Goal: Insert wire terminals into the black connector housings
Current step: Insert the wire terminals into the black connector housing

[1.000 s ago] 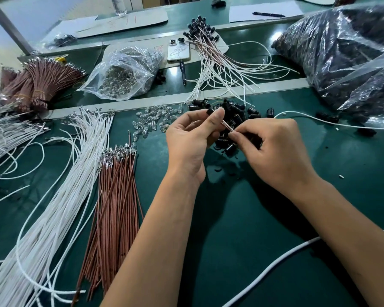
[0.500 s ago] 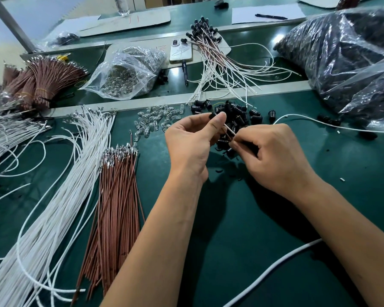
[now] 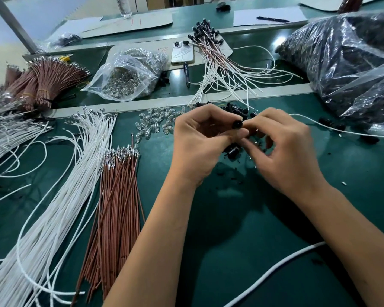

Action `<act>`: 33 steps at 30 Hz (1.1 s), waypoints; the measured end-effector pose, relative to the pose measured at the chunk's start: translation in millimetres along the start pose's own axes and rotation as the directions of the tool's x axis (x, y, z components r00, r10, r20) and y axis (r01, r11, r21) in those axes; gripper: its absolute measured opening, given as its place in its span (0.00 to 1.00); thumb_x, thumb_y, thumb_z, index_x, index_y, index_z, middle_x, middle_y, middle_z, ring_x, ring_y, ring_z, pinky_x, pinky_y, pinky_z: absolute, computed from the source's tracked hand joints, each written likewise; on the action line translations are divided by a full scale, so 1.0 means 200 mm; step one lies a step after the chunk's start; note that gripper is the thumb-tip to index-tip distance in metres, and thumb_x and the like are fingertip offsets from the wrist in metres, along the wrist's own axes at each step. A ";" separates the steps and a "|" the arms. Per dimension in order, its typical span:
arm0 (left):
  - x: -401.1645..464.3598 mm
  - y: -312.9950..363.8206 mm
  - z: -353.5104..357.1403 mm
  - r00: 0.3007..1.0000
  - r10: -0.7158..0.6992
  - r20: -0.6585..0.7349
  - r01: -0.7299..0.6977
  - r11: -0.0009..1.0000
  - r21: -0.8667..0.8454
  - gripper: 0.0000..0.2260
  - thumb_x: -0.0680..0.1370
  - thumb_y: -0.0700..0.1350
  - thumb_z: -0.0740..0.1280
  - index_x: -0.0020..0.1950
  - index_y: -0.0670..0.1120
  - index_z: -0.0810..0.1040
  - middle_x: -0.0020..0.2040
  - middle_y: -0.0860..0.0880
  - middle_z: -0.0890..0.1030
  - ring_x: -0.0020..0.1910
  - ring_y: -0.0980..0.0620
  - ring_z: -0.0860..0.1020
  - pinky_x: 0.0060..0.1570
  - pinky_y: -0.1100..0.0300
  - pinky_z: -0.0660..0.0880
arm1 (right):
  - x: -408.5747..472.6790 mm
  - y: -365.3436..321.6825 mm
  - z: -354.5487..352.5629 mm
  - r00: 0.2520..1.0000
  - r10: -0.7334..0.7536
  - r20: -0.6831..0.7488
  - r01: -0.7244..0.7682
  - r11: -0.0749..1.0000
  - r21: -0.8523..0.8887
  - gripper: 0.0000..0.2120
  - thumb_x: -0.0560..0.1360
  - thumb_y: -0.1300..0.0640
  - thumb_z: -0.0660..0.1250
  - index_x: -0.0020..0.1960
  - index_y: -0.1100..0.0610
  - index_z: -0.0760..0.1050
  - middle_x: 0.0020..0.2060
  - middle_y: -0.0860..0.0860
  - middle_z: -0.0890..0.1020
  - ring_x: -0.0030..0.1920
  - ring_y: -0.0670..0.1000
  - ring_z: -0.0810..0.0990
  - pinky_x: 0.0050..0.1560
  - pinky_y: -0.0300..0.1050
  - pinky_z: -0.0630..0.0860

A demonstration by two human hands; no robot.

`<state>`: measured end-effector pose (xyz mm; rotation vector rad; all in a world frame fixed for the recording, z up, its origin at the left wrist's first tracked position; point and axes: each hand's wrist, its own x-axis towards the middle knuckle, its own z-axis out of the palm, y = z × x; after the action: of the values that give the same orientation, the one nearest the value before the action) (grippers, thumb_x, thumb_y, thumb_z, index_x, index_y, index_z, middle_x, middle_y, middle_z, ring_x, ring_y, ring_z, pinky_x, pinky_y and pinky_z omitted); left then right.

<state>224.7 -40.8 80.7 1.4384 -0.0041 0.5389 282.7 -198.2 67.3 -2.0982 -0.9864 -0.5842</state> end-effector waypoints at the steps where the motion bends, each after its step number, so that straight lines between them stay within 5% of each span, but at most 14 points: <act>1: 0.00 0.00 0.00 1.000 0.002 0.019 -0.002 1.000 -0.013 0.13 0.66 0.25 0.77 0.41 0.40 0.82 0.39 0.48 0.85 0.39 0.52 0.83 0.44 0.60 0.80 | 0.00 0.00 0.00 1.000 -0.002 -0.005 0.002 1.000 0.009 0.06 0.76 0.61 0.76 0.53 0.60 0.84 0.44 0.53 0.80 0.44 0.53 0.77 0.49 0.42 0.71; 5: -0.01 0.01 0.00 0.997 0.024 0.074 -0.021 0.999 -0.045 0.13 0.66 0.24 0.76 0.41 0.40 0.82 0.39 0.48 0.85 0.40 0.50 0.83 0.47 0.57 0.81 | 0.00 -0.01 -0.01 0.999 0.002 -0.044 0.001 0.998 0.063 0.05 0.77 0.62 0.75 0.53 0.61 0.85 0.43 0.52 0.80 0.40 0.46 0.73 0.44 0.37 0.69; 15: -0.01 0.03 0.00 0.993 0.038 0.115 -0.027 0.995 -0.096 0.14 0.66 0.23 0.75 0.42 0.39 0.81 0.39 0.48 0.85 0.41 0.51 0.83 0.46 0.58 0.80 | 0.01 -0.01 -0.02 0.998 -0.059 -0.030 0.063 0.985 0.161 0.06 0.79 0.69 0.70 0.54 0.65 0.84 0.42 0.55 0.81 0.39 0.52 0.77 0.40 0.48 0.74; 28: -0.01 0.04 0.00 0.992 0.046 0.114 -0.034 0.994 -0.103 0.14 0.66 0.23 0.75 0.43 0.39 0.82 0.40 0.48 0.85 0.40 0.51 0.83 0.47 0.57 0.81 | 0.01 -0.02 -0.03 0.995 -0.077 -0.057 0.084 0.987 0.139 0.03 0.79 0.66 0.72 0.49 0.64 0.85 0.40 0.54 0.81 0.37 0.51 0.77 0.39 0.49 0.76; 33: -0.01 0.04 -0.01 0.992 0.052 0.114 -0.039 0.993 -0.111 0.14 0.66 0.23 0.74 0.44 0.39 0.82 0.39 0.47 0.85 0.39 0.51 0.83 0.44 0.58 0.81 | 0.02 -0.01 -0.05 0.995 -0.093 -0.033 0.097 0.986 0.136 0.05 0.80 0.64 0.72 0.46 0.63 0.83 0.39 0.50 0.79 0.38 0.45 0.75 0.41 0.39 0.72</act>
<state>219.1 -40.0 87.9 1.3643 -0.1572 0.4839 281.8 -202.7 76.1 -1.9258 -1.0855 -0.5737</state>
